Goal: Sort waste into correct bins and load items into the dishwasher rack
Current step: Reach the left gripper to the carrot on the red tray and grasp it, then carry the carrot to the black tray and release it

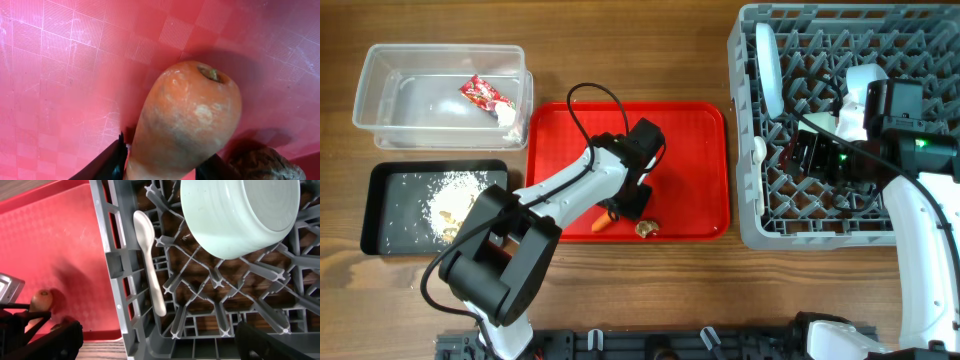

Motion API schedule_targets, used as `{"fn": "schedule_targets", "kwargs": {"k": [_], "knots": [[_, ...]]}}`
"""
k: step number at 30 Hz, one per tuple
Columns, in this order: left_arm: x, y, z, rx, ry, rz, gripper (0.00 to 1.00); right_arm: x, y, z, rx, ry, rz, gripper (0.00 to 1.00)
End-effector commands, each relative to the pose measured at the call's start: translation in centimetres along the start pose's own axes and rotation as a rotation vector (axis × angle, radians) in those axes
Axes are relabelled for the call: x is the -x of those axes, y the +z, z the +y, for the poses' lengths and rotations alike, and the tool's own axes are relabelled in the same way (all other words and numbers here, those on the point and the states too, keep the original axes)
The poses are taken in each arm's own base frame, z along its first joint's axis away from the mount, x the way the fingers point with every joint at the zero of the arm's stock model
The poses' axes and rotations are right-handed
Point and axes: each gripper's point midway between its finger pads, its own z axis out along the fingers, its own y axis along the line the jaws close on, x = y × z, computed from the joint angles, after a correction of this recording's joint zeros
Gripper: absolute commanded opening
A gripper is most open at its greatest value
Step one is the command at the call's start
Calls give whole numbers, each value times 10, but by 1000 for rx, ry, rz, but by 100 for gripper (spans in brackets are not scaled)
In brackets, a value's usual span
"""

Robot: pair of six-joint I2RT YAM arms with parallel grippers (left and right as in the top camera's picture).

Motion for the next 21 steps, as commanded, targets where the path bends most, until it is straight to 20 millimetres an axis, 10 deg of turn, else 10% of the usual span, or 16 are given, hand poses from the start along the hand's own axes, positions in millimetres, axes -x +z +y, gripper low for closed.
{"fn": "schedule_targets", "kwargs": {"k": [1, 12, 21], "knots": [[-1, 4, 6, 39, 3, 9, 39, 4, -5, -3, -15, -14, -21, 99], [3, 0, 20, 120, -3, -14, 26, 4, -5, -3, -16, -14, -21, 99], [14, -83, 66, 226, -204, -249, 19, 4, -5, -3, -16, -35, -20, 99]]}}
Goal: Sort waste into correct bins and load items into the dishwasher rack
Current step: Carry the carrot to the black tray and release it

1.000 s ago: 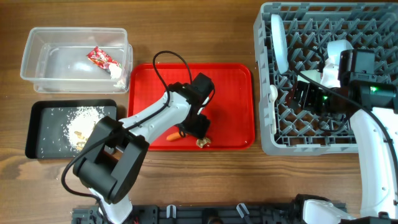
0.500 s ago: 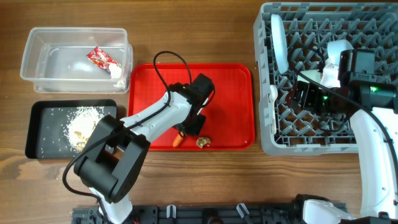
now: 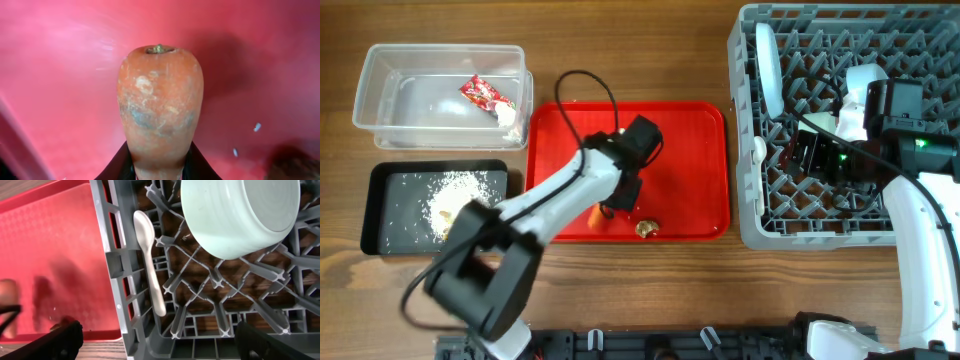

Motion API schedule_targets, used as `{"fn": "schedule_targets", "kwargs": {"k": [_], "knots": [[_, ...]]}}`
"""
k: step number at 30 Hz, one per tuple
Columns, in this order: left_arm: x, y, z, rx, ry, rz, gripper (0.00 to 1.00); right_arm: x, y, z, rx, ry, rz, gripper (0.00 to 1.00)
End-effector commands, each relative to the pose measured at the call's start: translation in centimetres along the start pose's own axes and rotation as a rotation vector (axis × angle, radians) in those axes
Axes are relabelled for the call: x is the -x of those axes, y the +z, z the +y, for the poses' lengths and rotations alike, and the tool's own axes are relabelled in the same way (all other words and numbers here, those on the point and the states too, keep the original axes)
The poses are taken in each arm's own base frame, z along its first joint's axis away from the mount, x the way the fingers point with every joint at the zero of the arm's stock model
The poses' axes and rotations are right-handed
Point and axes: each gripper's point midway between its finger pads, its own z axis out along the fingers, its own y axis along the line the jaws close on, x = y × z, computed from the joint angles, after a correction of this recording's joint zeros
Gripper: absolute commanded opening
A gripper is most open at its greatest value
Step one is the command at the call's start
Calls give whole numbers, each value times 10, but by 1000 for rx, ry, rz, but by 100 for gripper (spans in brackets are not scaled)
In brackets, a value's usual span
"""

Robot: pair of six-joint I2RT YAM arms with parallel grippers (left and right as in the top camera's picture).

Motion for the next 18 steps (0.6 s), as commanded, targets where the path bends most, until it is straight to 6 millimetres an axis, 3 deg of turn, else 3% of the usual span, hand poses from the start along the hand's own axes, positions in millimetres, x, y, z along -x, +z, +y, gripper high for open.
{"fn": "schedule_targets", "kwargs": {"k": [1, 4, 7, 11, 15, 18], "knots": [[15, -49, 46, 33, -176, -147, 18, 4, -5, -3, -16, -33, -20, 99], [9, -72, 98, 46, -372, -197, 11, 4, -5, -3, -16, -33, -20, 99], [-6, -80, 152, 70, -560, -202, 12, 4, -5, -3, -16, -34, -20, 99], [-45, -70, 223, 129, -900, -137, 10, 4, -5, -3, -16, -34, -20, 99], [-87, -54, 276, 163, -1224, -80, 6, 4, -5, -3, -16, -37, -20, 99], [-110, -44, 307, 179, -1372, -66, 7, 4, -5, -3, -16, -37, -21, 99]]}}
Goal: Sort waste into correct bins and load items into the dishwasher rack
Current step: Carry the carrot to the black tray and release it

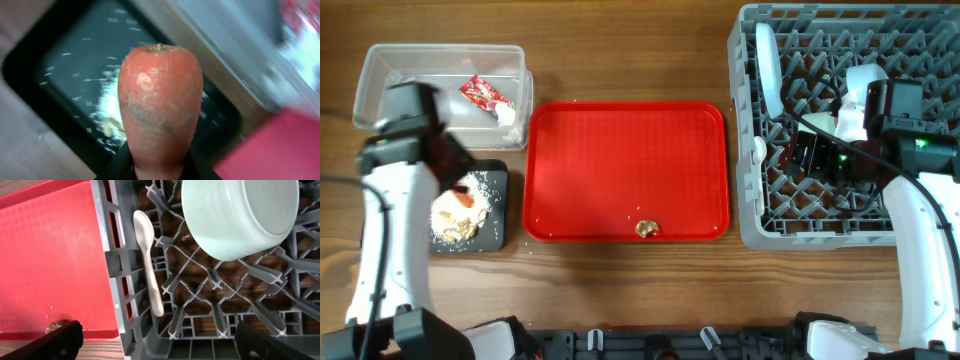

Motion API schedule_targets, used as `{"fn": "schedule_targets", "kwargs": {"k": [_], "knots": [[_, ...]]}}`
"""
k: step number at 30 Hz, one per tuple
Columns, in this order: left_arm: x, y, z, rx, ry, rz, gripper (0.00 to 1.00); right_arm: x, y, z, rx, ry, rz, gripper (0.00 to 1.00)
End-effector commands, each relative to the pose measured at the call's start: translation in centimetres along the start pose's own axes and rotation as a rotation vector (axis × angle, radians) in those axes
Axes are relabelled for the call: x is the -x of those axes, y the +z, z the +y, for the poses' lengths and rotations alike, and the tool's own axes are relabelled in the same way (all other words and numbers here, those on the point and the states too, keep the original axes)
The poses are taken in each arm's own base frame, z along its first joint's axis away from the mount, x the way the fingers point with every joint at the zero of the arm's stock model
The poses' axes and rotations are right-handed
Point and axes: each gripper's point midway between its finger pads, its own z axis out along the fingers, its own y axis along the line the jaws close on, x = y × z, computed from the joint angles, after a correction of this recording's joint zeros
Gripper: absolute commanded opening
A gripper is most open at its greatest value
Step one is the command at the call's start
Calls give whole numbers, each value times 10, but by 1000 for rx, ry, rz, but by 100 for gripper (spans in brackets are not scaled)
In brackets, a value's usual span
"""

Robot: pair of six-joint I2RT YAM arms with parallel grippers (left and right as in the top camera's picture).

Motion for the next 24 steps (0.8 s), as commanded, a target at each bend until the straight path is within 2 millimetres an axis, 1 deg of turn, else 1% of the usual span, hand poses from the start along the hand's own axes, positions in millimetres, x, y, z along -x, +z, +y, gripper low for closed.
{"fn": "schedule_targets", "kwargs": {"k": [1, 3, 5, 7, 12, 13, 17, 19, 21, 24], "knots": [[17, 21, 35, 23, -220, 30, 7, 4, -4, -2, -13, -15, -20, 99], [21, 31, 45, 20, -269, 50, 7, 4, -4, -2, -13, -14, -20, 99], [21, 43, 55, 46, -299, 76, 7, 4, -4, -2, -12, -14, -20, 99], [19, 54, 59, 64, -308, 103, 8, 4, -5, -2, -13, -15, -20, 99], [8, 93, 60, 114, -299, 186, 8, 3, -4, -2, -13, -14, -18, 99], [1, 105, 60, 131, -293, 221, 9, 3, -5, -2, -13, -15, -17, 99], [-13, 129, 61, 163, -279, 289, 9, 3, -5, -2, -13, -15, -17, 99], [-19, 135, 61, 174, -275, 313, 10, 3, -4, -2, -13, -14, -16, 99], [-19, 136, 61, 175, -274, 316, 18, 3, -5, -2, -13, -14, -16, 99], [-20, 136, 61, 175, -274, 317, 23, 3, -5, -2, -13, -14, -16, 99]]}}
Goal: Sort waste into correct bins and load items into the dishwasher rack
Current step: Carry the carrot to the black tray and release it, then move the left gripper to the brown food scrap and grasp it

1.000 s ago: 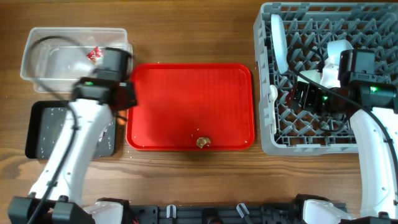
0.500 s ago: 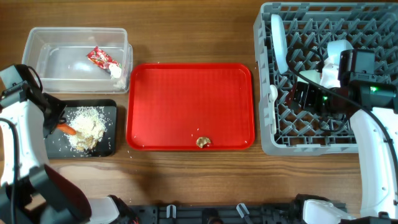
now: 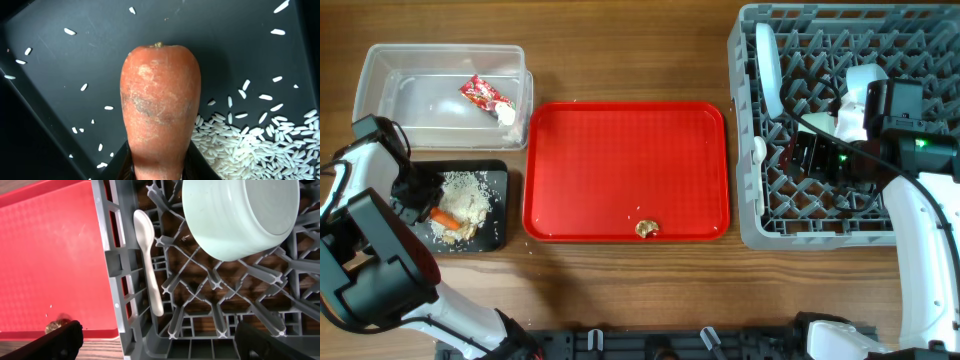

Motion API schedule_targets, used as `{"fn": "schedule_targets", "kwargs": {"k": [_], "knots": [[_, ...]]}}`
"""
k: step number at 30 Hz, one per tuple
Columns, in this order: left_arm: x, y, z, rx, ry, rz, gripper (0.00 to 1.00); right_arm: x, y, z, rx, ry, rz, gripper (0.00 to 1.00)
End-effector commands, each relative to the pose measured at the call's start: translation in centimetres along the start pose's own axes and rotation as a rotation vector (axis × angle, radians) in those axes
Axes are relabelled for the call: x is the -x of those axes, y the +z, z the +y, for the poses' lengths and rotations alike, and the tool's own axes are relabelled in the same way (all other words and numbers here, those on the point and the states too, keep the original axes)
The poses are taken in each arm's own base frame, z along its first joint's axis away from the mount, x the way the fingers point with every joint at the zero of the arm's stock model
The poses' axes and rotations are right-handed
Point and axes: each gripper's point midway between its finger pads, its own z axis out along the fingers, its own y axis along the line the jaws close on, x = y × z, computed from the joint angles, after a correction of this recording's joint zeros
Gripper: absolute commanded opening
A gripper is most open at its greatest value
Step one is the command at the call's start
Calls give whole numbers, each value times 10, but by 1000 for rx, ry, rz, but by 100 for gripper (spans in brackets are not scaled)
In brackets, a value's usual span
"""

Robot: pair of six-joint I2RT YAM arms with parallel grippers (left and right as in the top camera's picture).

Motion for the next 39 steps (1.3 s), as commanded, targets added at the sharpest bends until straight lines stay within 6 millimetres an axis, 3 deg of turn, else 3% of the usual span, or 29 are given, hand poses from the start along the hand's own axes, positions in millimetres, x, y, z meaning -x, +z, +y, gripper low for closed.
{"fn": "schedule_targets", "kwargs": {"k": [1, 3, 4, 8, 11, 13, 16, 18, 21, 24, 25, 27, 32, 35, 39], "knots": [[0, 4, 2, 8, -21, 9, 29, 3, -4, -2, -13, -10, -17, 99], [-1, 4, 3, 11, -20, 13, 53, 3, -4, -2, -13, -10, -17, 99], [-2, 3, 3, 10, -20, 15, 59, 3, -5, -2, -13, -10, -17, 99], [2, -16, 4, -7, -24, -6, 66, 3, -5, -2, -13, -10, -16, 99], [9, -49, 1, -52, -27, -65, 67, 3, -4, -2, -13, -11, -18, 99], [8, -77, -8, -123, -14, -120, 68, 3, -4, -2, -13, -10, -18, 99], [-13, -117, -40, -275, 97, -162, 70, 3, -4, -2, -13, -10, -18, 99], [-35, -136, -63, -340, 218, -183, 71, 3, -4, -2, -13, -10, -18, 99], [-87, -153, -105, -440, 468, -156, 72, 3, -4, -2, -13, -10, -16, 99], [-157, -160, -139, -505, 770, -97, 80, 3, -4, -2, -13, -10, -16, 99], [-183, -159, -146, -504, 851, -78, 88, 3, -4, -2, -13, -10, -17, 99], [-229, -154, -152, -496, 987, -47, 91, 3, -4, -2, -13, -10, -17, 99], [-315, -133, -148, -446, 1242, 20, 92, 3, -4, -2, -13, -9, -16, 99], [-351, -113, -149, -419, 1342, 44, 94, 3, -4, -2, -13, -9, -16, 99], [-379, -85, -148, -355, 1424, 82, 96, 2, -4, -2, -13, -9, -13, 99]]}}
